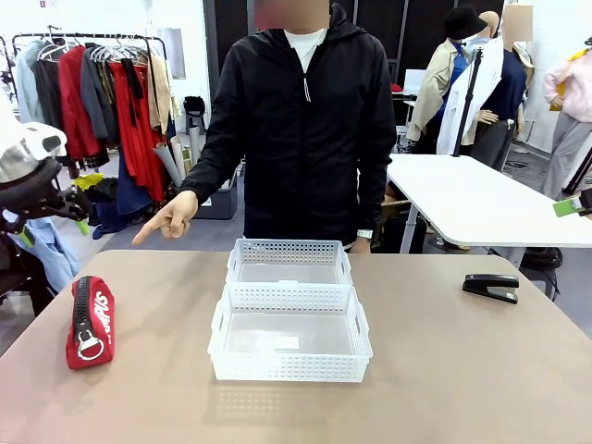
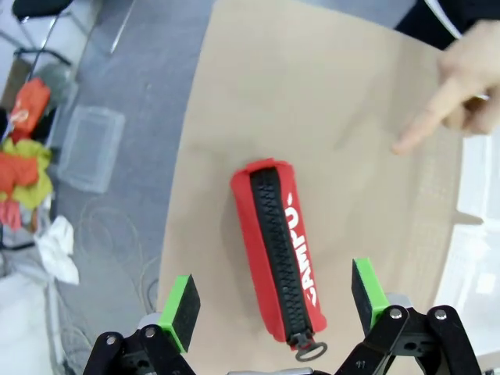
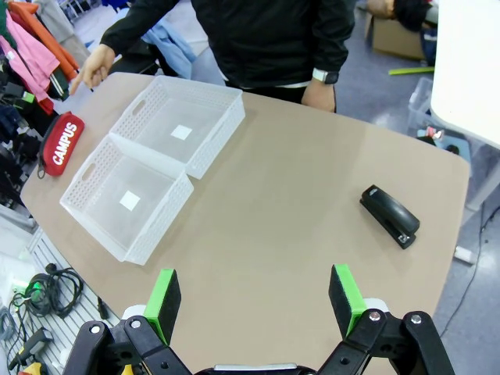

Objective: Distribute items into two baskets.
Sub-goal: Pick up the Pencil pouch that the person points to.

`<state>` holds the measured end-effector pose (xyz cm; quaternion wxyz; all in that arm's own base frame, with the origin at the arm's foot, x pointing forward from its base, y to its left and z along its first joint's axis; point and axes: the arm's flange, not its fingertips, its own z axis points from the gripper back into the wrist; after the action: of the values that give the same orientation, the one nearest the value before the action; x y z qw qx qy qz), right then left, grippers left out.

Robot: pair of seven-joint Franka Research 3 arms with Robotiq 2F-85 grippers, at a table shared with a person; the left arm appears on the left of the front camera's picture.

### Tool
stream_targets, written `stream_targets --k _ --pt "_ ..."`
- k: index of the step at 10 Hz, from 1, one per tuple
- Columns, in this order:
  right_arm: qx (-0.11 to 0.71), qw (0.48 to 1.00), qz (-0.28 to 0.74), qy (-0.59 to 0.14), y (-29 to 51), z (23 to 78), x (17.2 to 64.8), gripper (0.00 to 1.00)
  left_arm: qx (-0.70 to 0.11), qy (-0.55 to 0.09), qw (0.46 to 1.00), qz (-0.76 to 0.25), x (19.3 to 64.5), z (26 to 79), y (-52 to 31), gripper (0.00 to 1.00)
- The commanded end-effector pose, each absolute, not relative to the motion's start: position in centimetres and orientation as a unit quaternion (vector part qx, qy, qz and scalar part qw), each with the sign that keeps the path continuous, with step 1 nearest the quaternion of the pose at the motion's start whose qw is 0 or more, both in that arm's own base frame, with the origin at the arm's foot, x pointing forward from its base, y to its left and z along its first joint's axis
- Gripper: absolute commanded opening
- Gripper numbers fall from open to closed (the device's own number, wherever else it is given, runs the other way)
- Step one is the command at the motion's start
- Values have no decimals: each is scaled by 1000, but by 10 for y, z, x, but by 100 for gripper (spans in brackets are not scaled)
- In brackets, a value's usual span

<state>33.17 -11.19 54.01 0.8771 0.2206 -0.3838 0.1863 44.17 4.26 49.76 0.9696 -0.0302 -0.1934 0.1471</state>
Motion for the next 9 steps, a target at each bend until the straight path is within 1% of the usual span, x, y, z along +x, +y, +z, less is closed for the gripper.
stream_targets --k 1,4,9 --pt "225 874 188 -387 -112 541 332 100 -22 -155 968 195 449 486 35 100" --pt "225 874 188 -387 -112 541 332 100 -26 -105 967 232 454 453 32 100" --pt "225 874 188 -387 -112 541 332 100 -49 -77 966 242 469 414 37 100"
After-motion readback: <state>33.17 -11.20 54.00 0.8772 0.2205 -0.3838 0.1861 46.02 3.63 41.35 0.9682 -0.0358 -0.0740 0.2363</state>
